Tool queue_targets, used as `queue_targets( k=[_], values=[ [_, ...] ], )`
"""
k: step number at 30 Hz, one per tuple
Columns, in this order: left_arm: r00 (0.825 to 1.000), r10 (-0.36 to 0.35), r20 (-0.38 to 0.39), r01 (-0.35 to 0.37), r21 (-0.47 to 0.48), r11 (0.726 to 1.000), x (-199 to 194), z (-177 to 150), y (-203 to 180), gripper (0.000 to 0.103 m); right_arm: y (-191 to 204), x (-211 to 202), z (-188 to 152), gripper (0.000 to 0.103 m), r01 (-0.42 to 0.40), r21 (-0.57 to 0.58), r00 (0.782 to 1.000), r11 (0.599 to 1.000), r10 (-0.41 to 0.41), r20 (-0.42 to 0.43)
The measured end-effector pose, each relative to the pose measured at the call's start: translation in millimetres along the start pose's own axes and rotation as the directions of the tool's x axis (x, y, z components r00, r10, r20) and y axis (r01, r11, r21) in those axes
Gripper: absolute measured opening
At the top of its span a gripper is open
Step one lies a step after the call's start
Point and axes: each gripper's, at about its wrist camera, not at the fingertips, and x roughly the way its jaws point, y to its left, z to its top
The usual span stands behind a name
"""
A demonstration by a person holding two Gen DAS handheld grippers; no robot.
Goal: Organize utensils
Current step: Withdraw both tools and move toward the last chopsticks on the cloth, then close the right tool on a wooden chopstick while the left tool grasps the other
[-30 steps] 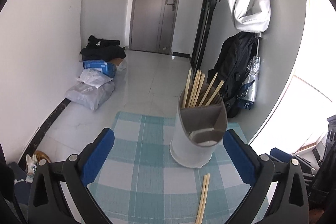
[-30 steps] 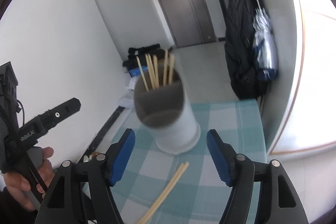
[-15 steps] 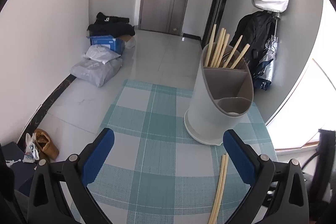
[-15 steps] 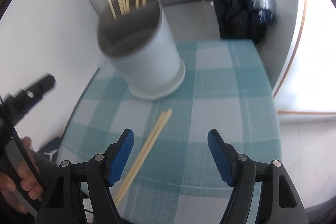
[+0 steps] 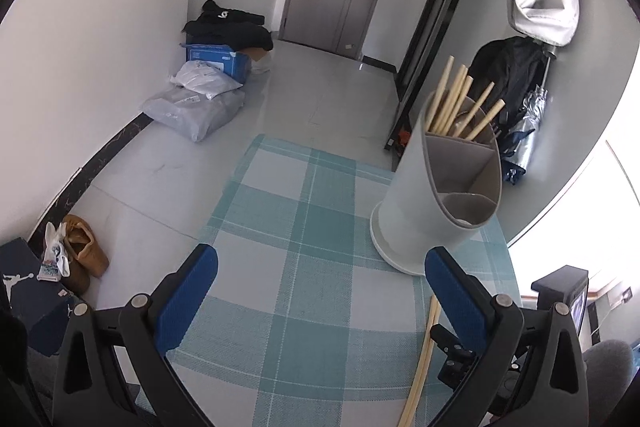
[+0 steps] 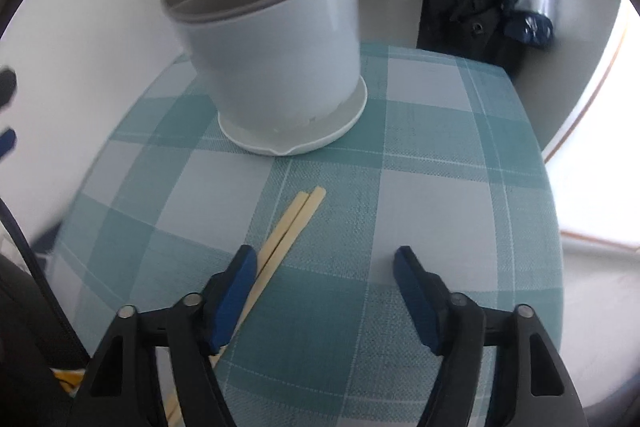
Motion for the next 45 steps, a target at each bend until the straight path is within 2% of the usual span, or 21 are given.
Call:
queue_targets(
  k=[6, 13, 23, 27, 31, 35, 38, 41, 45],
  values=[
    [0.999, -0.028, -0.042, 0.027, -0.026, 0.999, 4.1, 2.8, 3.1, 0.102, -2.5, 0.9, 5.8, 0.047, 0.018, 0.028, 0.999, 0.999, -0.017, -0.039],
    [0.998, -0.029, -0.053, 0.025, -0.071, 0.997, 2.8, 7.0, 13.5, 0.102, 7.8, 9.0, 12.8, 0.048, 0.030, -0.054, 0.998, 0.998, -0.032, -0.050],
    [0.997, -0.046, -0.058, 0.038, -0.136, 0.990, 1.1, 7.6, 27.0, 0.102, 23.7, 12.1, 20.5, 0.042, -0.051, -0.063, 0.996, 0.997, 0.047, -0.070],
    [0.997, -0.042, -0.064, 0.033, -0.137, 0.990, 2.1, 7.1, 27.2, 0.102, 29.6, 13.6, 22.4, 0.040, -0.023, -0.077, 0.996, 0.997, 0.017, -0.085],
    [0.996, -0.055, -0.068, 0.045, -0.142, 0.989, 2.5, 6.5, 28.0, 0.102, 34.0, 12.9, 23.9, 0.019, 0.013, -0.096, 0.992, 0.995, -0.025, -0.125],
    [0.997, -0.052, -0.063, 0.043, -0.143, 0.989, 1.2, 7.1, 28.8, 0.102, 33.8, 16.4, 27.3, 0.019, 0.005, -0.086, 0.991, 0.996, -0.017, -0.135],
    [0.996, -0.052, -0.066, 0.041, -0.148, 0.988, 1.5, 6.2, 29.9, 0.102, 28.3, 13.3, 30.3, 0.019, -0.036, -0.034, 0.993, 0.999, 0.032, -0.117],
    [0.996, -0.051, -0.070, 0.040, -0.153, 0.987, 2.4, 6.4, 31.0, 0.102, 29.0, 18.3, 32.4, 0.020, -0.062, -0.036, 0.989, 0.997, 0.057, -0.139],
    [0.996, -0.050, -0.074, 0.038, -0.157, 0.987, 3.4, 6.5, 31.1, 0.102, 36.9, 21.1, 32.1, 0.020, -0.011, -0.089, 0.991, 0.996, -0.001, -0.131]
  ],
)
